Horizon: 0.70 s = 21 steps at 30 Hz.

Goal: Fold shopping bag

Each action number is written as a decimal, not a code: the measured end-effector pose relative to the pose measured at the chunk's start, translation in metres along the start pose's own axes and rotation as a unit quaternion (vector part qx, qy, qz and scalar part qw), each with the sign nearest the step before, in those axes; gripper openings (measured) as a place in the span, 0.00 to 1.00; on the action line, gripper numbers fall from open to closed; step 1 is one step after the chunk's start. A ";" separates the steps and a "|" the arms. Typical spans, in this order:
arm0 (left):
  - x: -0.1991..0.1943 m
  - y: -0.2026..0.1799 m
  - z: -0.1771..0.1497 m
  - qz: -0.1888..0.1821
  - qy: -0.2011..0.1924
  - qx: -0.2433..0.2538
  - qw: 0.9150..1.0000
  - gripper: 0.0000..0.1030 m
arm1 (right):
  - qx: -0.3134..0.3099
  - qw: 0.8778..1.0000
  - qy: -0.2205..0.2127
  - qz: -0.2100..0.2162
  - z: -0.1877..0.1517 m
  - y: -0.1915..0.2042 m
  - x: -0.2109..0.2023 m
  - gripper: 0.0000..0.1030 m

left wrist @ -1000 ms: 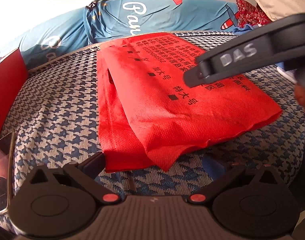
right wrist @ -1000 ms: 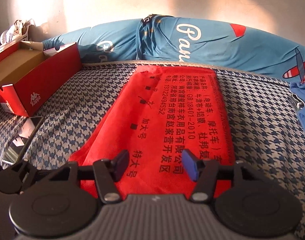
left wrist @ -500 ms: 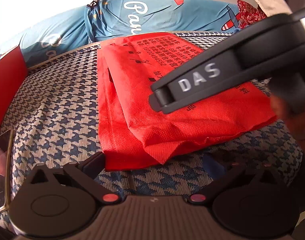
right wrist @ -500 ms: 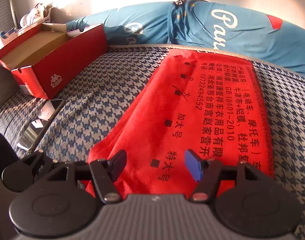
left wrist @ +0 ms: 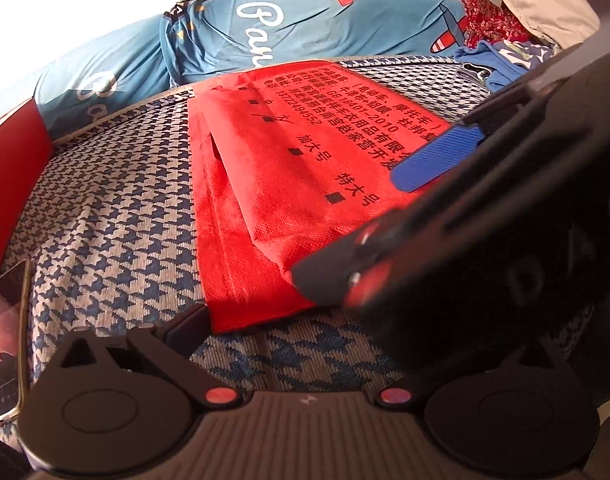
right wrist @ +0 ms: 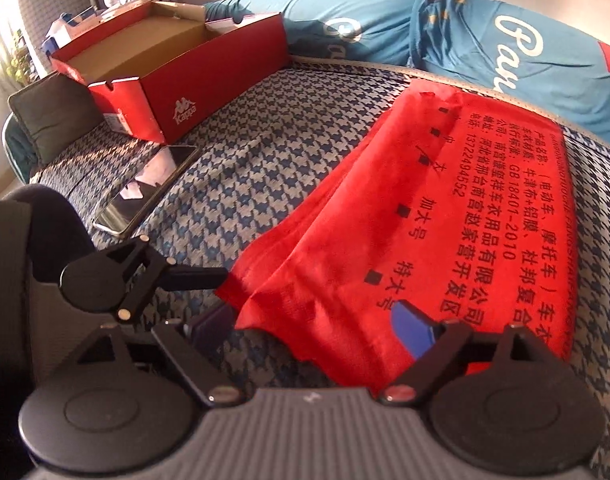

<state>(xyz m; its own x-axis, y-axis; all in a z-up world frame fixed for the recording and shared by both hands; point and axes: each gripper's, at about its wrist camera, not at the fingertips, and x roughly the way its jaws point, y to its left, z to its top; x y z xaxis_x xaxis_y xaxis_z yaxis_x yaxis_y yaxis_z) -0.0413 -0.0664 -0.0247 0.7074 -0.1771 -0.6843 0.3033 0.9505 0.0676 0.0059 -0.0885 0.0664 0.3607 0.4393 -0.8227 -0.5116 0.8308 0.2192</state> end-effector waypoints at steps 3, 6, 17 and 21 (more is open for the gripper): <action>0.000 0.001 0.000 -0.002 0.002 -0.003 1.000 1.00 | 0.004 1.000 0.005 -0.001 -0.001 0.000 0.010 0.84; 0.000 0.001 0.000 -0.003 0.002 -0.004 1.000 1.00 | 0.006 1.000 0.011 -0.009 -0.003 -0.003 0.018 0.68; -0.001 0.001 -0.002 -0.005 0.002 -0.006 1.000 1.00 | 0.019 1.000 -0.010 0.006 0.005 -0.005 0.016 0.19; 0.000 0.002 -0.002 -0.005 0.002 -0.006 1.000 1.00 | 0.030 0.999 -0.021 0.025 0.013 -0.005 0.013 0.19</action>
<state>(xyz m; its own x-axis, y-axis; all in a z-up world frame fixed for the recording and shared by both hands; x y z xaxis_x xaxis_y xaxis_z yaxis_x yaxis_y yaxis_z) -0.0421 -0.0644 -0.0257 0.7012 -0.1858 -0.6883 0.3025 0.9518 0.0513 0.0233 -0.0827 0.0616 0.3692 0.4938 -0.7873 -0.4823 0.8260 0.2919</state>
